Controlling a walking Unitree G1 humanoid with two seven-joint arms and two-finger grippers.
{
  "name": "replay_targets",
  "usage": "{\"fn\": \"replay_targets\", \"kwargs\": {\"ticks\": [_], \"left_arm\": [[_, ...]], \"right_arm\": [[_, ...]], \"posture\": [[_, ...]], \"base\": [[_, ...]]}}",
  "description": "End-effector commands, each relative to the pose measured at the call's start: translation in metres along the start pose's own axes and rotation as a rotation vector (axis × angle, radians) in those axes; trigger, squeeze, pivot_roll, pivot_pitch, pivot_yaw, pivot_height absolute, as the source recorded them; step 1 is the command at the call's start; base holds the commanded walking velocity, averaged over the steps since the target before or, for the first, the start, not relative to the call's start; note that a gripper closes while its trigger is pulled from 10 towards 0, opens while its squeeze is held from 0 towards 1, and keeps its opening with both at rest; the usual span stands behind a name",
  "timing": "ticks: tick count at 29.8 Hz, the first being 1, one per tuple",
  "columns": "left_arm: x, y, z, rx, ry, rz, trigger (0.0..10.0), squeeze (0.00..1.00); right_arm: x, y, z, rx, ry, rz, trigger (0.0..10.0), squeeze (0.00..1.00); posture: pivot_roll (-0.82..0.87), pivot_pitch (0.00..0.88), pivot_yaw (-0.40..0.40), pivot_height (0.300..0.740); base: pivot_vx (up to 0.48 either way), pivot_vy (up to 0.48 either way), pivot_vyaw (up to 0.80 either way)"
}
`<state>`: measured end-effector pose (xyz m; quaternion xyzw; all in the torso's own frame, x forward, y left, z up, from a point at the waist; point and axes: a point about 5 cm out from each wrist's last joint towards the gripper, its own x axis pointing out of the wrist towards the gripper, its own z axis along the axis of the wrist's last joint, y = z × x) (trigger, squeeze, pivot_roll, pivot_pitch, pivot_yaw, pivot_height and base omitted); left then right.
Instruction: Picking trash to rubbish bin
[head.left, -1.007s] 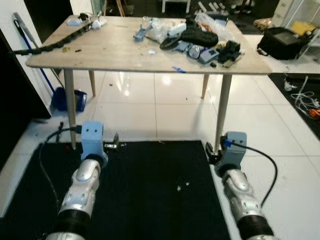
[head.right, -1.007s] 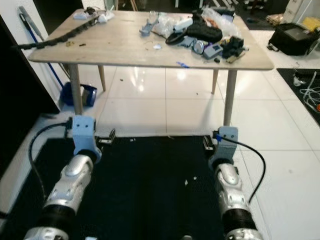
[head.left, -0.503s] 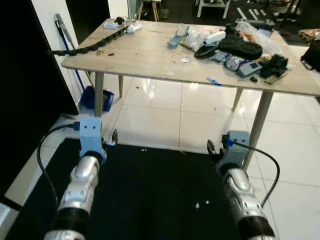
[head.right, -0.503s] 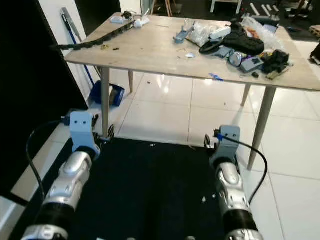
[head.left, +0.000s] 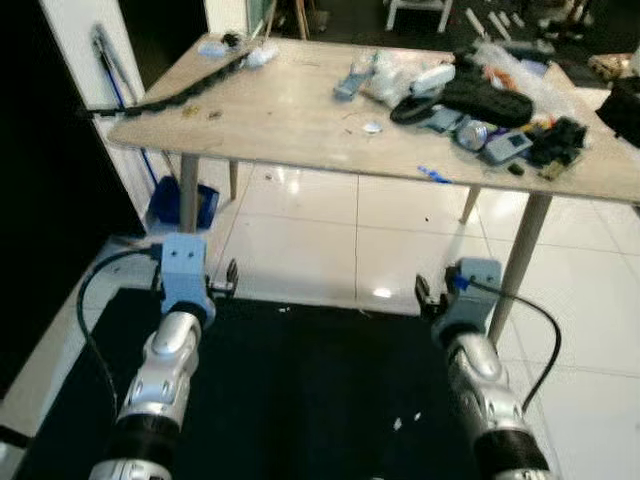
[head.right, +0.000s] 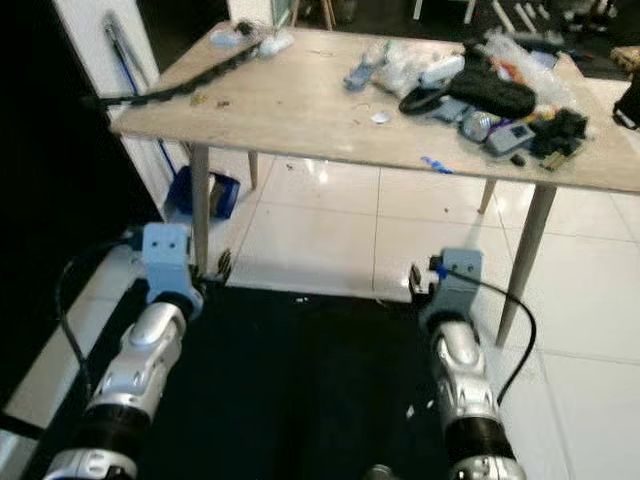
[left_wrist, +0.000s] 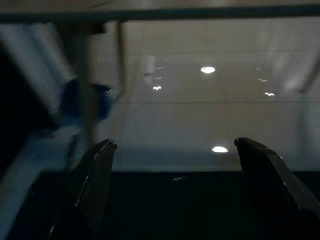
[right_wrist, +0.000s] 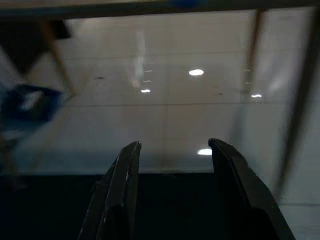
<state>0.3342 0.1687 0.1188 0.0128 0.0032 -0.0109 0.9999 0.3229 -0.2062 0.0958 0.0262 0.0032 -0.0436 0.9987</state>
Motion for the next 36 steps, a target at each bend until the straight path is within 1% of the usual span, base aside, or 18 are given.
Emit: {"fn": "replay_targets", "kwargs": {"ticks": [1,4,7,8,10,16,20,25,26,30,31,36], "left_arm": [[-0.002,-0.001,-0.006,0.007,0.02,-0.004,10.0,0.0],[-0.002,-0.001,-0.004,0.007,0.016,-0.004,10.0,0.0],[-0.001,-0.001,-0.001,0.005,0.004,-0.006,10.0,0.0],[-0.001,-0.001,-0.001,0.005,0.004,-0.006,10.0,0.0],[0.0,-0.002,0.002,0.002,-0.005,-0.008,10.0,0.0],[0.001,-0.003,0.004,0.003,-0.012,-0.009,10.0,0.0],[0.001,-0.003,0.006,0.018,-0.019,-0.011,10.0,0.0],[0.002,-0.004,0.009,0.014,-0.033,-0.013,10.0,0.0],[0.003,-0.005,0.013,0.014,-0.045,-0.017,10.0,0.0],[0.004,-0.006,0.015,0.016,-0.051,-0.021,10.0,0.0],[0.004,-0.007,0.016,0.03,-0.055,-0.029,10.0,0.0],[0.004,-0.007,0.018,0.028,-0.061,-0.029,10.0,0.0]], "right_arm": [[0.0,-0.003,0.003,0.0,-0.022,-0.012,10.0,0.0],[0.001,-0.002,0.008,-0.007,-0.042,-0.009,10.0,0.0],[0.004,-0.001,0.019,-0.018,-0.091,0.005,10.0,0.0],[0.004,-0.001,0.019,-0.018,-0.091,0.005,10.0,0.0],[0.007,0.0,0.029,-0.04,-0.13,0.017,10.0,0.0],[0.012,-0.002,0.043,-0.056,-0.181,0.015,10.0,0.0],[0.012,-0.001,0.045,-0.051,-0.193,0.019,10.0,0.0],[0.012,0.002,0.047,-0.055,-0.207,0.034,10.0,0.0],[0.012,0.003,0.049,-0.055,-0.214,0.039,10.0,0.0],[0.013,0.004,0.05,-0.05,-0.217,0.042,10.0,0.0],[0.013,0.004,0.05,-0.049,-0.217,0.043,10.0,0.0],[0.013,0.005,0.051,-0.053,-0.223,0.048,10.0,0.0]], "posture": [[0.02,0.114,0.003,0.74],[0.02,0.113,0.003,0.74],[0.02,0.113,0.001,0.74],[0.02,0.113,0.001,0.74],[0.01,0.111,0.0,0.74],[0.01,0.11,-0.003,0.74],[0.01,0.11,-0.005,0.74],[0.01,0.11,-0.008,0.74],[0.01,0.107,-0.007,0.74],[0.01,0.107,-0.007,0.74],[0.01,0.106,-0.006,0.74],[0.01,0.105,-0.01,0.74]], "base": [[0.304,0.0,0.0],[0.304,0.0,0.0],[0.304,0.0,0.0],[0.304,0.0,0.0],[0.302,0.0,0.0],[0.3,0.0,0.0],[0.3,0.0,0.0],[0.299,0.0,0.0],[0.304,0.0,0.0],[0.301,0.0,0.0],[0.3,0.0,0.0],[0.3,0.0,0.0]]}}
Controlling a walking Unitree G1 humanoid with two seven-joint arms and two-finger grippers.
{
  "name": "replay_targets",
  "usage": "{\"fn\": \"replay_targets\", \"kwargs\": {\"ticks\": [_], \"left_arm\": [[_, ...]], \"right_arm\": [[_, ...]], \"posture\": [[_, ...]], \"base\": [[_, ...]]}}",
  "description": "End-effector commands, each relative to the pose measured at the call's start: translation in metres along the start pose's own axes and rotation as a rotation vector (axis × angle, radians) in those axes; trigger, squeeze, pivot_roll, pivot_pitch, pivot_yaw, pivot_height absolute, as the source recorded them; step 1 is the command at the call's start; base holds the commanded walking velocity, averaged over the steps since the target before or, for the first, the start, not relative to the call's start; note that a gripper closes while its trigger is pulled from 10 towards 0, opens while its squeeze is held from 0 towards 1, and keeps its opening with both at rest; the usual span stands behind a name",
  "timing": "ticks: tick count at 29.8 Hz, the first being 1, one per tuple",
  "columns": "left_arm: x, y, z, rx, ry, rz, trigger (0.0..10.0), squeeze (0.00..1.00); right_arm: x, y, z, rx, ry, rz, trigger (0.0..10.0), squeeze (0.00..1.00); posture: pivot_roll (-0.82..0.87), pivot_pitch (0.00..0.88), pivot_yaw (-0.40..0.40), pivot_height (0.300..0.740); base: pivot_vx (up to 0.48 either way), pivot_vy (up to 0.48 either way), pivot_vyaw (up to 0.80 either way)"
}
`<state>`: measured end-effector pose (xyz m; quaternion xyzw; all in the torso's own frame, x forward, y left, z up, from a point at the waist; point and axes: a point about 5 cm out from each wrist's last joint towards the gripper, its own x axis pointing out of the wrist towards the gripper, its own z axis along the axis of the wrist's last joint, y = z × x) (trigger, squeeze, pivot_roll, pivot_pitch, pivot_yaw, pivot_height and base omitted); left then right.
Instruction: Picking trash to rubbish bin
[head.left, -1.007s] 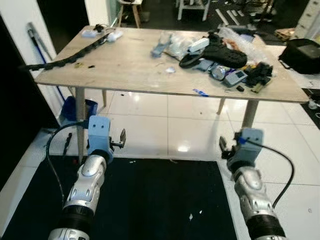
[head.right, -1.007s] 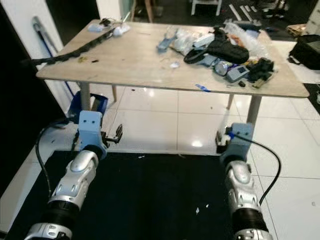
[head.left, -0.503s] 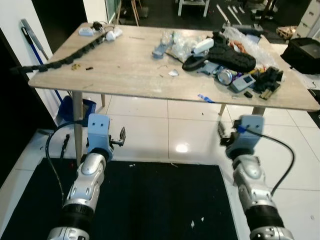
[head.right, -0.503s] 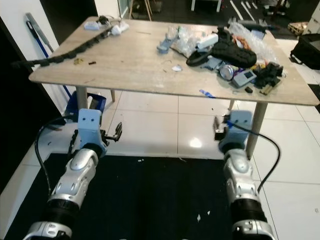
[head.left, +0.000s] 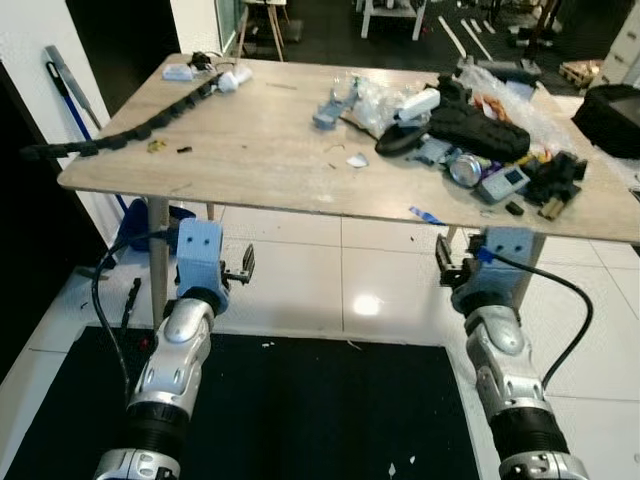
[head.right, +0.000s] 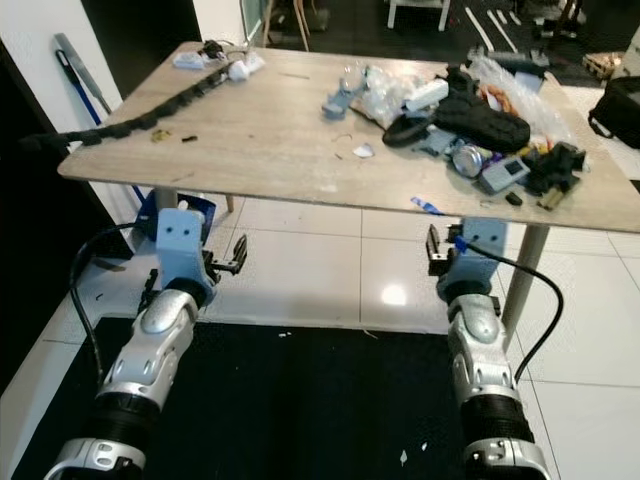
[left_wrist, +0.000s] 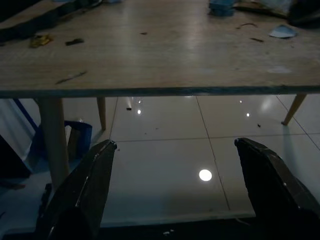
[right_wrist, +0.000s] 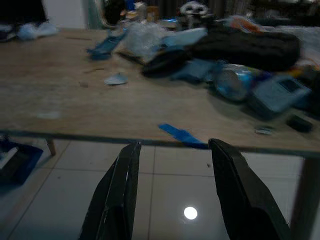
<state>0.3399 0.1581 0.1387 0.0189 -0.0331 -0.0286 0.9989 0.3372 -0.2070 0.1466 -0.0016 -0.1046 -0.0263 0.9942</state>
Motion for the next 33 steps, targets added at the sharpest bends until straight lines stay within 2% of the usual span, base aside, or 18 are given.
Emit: {"fn": "replay_targets", "kwargs": {"ticks": [1,33], "left_arm": [[-0.0012,0.0023,-0.0011,0.014,0.009,0.005,10.0,0.0],[0.0016,0.0005,0.0074,0.016,-0.015,-0.009,10.0,0.0]], "right_arm": [[-0.0005,0.0021,0.0013,-0.01,-0.01,0.012,10.0,0.0],[0.0005,0.0032,0.0064,-0.023,-0.032,0.021,10.0,0.0]], "posture": [[0.01,0.105,-0.01,0.74],[0.01,0.106,-0.006,0.74]], "base": [[0.3,0.0,0.0],[0.309,0.0,0.0]]}}
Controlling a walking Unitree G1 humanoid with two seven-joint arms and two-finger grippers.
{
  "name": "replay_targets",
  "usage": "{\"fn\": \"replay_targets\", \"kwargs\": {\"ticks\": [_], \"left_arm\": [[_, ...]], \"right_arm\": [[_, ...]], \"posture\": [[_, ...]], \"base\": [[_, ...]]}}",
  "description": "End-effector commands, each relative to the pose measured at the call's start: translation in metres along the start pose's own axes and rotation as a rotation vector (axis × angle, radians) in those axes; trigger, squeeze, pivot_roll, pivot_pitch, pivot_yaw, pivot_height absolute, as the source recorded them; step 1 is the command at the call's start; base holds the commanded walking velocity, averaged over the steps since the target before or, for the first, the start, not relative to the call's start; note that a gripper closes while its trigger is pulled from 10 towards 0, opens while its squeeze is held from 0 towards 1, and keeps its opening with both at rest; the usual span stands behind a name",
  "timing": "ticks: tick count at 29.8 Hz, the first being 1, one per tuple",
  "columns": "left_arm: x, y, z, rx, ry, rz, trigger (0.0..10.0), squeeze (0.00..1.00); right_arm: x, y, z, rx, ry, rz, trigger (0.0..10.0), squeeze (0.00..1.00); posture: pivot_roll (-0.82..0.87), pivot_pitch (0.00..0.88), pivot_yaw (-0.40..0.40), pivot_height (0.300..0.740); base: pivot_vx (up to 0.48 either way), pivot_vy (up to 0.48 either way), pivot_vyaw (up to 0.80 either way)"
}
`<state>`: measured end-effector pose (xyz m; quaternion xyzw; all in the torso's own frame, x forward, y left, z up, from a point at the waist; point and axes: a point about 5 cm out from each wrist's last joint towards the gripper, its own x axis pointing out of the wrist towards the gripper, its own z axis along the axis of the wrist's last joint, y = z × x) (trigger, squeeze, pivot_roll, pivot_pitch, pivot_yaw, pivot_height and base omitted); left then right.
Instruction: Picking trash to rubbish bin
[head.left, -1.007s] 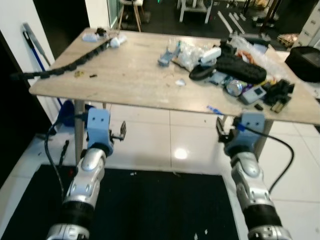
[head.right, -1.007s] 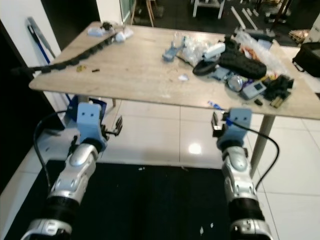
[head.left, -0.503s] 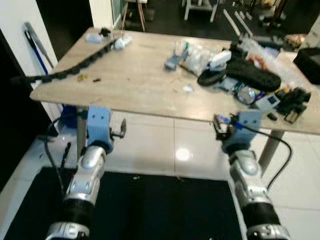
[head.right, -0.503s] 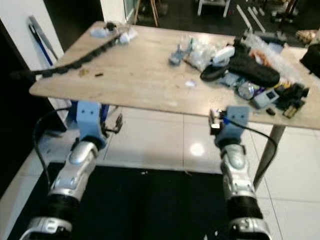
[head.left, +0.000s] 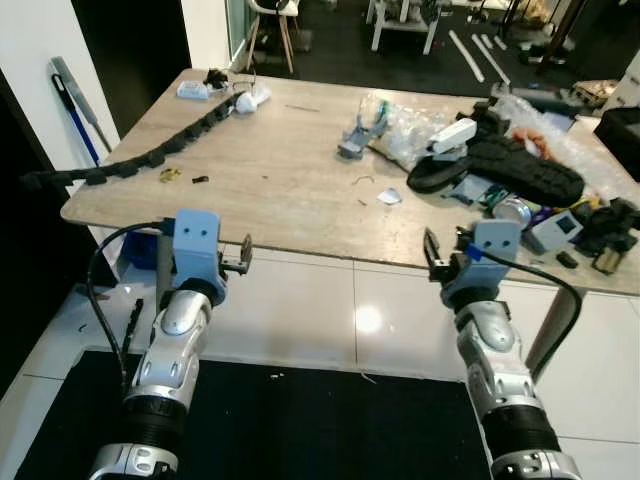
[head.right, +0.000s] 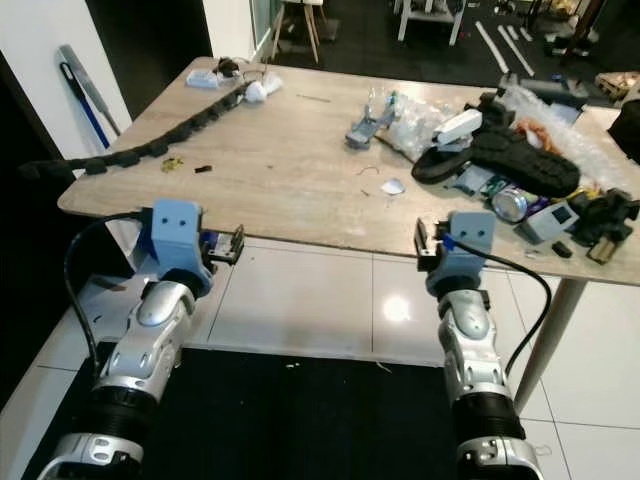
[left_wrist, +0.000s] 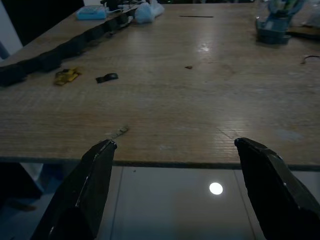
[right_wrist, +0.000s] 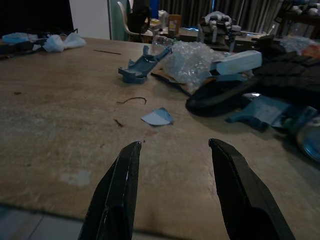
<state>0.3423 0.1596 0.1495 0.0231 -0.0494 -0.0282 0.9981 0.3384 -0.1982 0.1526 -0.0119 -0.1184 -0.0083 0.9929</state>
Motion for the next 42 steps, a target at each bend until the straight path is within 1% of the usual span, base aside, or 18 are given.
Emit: {"fn": "replay_targets", "kwargs": {"ticks": [1,11,17,19,42], "left_arm": [[-0.001,-0.002,-0.003,0.005,0.016,-0.01,10.0,0.0],[0.003,-0.003,0.004,-0.003,0.001,-0.015,10.0,0.0],[0.003,-0.003,0.005,-0.004,-0.004,-0.018,10.0,0.0],[0.003,-0.004,0.006,-0.003,-0.004,-0.021,10.0,0.0],[0.004,-0.005,0.007,0.002,-0.007,-0.036,10.0,0.0]], "right_arm": [[-0.002,-0.006,0.001,-0.007,-0.006,-0.017,10.0,0.0],[0.001,-0.007,0.005,-0.005,-0.013,-0.028,10.0,0.0],[0.001,-0.008,0.005,-0.007,-0.012,-0.032,10.0,0.0],[0.001,-0.009,0.006,-0.023,-0.014,-0.033,10.0,0.0],[0.003,-0.006,0.008,-0.02,-0.026,-0.019,10.0,0.0]], "posture": [[0.01,0.106,-0.006,0.74],[0.01,0.105,-0.003,0.74],[0.01,0.101,-0.001,0.74],[0.01,0.101,-0.001,0.74],[0.01,0.079,-0.001,0.74]], "base": [[0.311,0.0,0.0],[0.314,0.0,0.0],[0.315,0.0,-0.74],[0.315,0.0,0.0],[0.315,0.0,0.0]]}}
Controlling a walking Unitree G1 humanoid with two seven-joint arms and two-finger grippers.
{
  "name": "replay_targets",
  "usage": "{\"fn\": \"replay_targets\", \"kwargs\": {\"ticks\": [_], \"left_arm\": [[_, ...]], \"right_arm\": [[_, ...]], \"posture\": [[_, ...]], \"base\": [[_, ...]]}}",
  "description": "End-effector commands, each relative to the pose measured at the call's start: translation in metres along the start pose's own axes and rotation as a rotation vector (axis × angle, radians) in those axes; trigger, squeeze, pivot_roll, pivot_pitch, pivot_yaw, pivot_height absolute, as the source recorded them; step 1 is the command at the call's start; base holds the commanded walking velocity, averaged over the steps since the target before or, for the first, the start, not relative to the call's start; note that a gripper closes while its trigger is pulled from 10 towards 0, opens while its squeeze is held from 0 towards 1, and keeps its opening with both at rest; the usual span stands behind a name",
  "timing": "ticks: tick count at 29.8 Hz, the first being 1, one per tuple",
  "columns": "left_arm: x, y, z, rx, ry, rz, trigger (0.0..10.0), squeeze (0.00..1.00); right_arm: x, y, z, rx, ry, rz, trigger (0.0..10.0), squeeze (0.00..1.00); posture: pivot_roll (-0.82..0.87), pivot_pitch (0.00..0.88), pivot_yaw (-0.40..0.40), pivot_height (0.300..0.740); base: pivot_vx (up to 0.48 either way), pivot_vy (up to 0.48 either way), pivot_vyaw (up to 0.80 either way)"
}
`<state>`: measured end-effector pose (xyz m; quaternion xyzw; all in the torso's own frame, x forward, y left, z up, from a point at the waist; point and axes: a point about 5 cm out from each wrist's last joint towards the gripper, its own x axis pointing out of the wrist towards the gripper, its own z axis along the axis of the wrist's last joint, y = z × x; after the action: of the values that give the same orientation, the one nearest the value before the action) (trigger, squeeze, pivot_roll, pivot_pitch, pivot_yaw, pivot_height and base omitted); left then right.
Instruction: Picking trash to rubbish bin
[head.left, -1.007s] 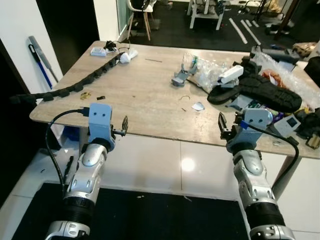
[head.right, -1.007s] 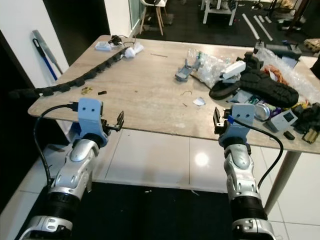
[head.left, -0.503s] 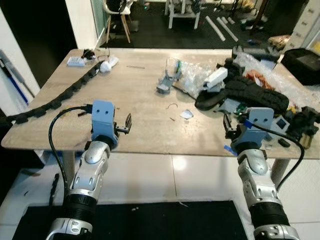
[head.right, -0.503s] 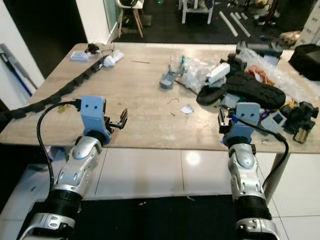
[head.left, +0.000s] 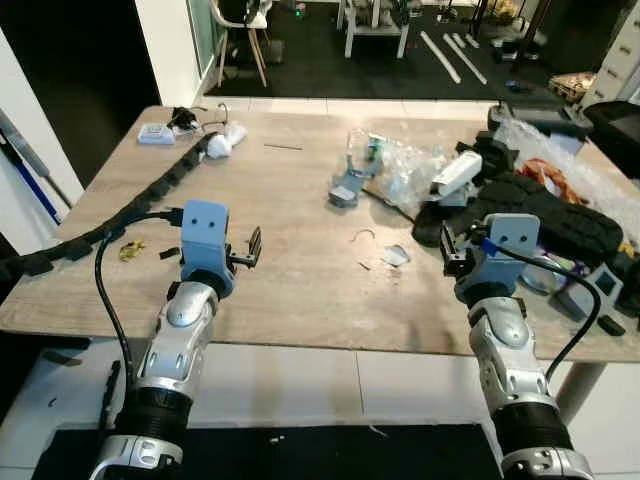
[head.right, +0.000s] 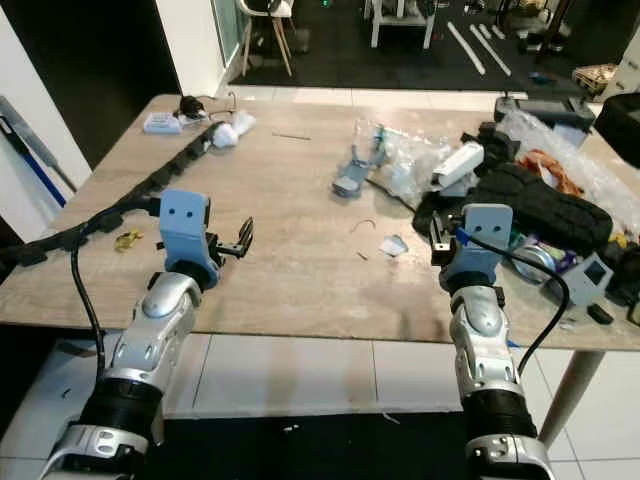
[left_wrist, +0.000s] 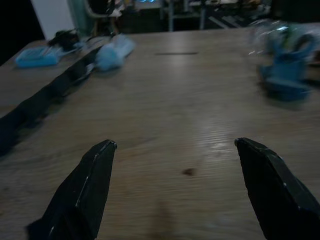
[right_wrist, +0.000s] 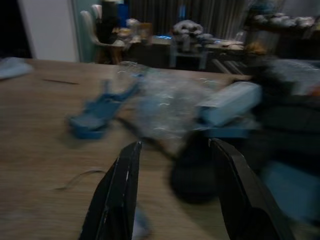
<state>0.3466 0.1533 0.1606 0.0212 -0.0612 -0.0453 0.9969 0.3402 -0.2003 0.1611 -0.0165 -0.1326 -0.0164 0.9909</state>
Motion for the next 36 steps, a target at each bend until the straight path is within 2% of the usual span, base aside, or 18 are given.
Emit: {"fn": "replay_targets", "kwargs": {"ticks": [1,36], "left_arm": [[-0.002,0.0006,-0.0035,0.006,0.017,-0.003,10.0,0.0],[-0.0027,-0.0027,-0.0033,0.016,0.024,-0.023,10.0,0.0]], "right_arm": [[-0.0011,-0.0034,-0.0001,-0.009,0.002,-0.002,10.0,0.0],[0.0064,-0.007,0.0015,-0.078,0.07,0.129,10.0,0.0]], "posture": [[0.01,0.076,-0.002,0.74],[0.01,0.081,0.0,0.74]], "base": [[0.315,0.0,0.0],[0.314,0.0,0.0]]}}
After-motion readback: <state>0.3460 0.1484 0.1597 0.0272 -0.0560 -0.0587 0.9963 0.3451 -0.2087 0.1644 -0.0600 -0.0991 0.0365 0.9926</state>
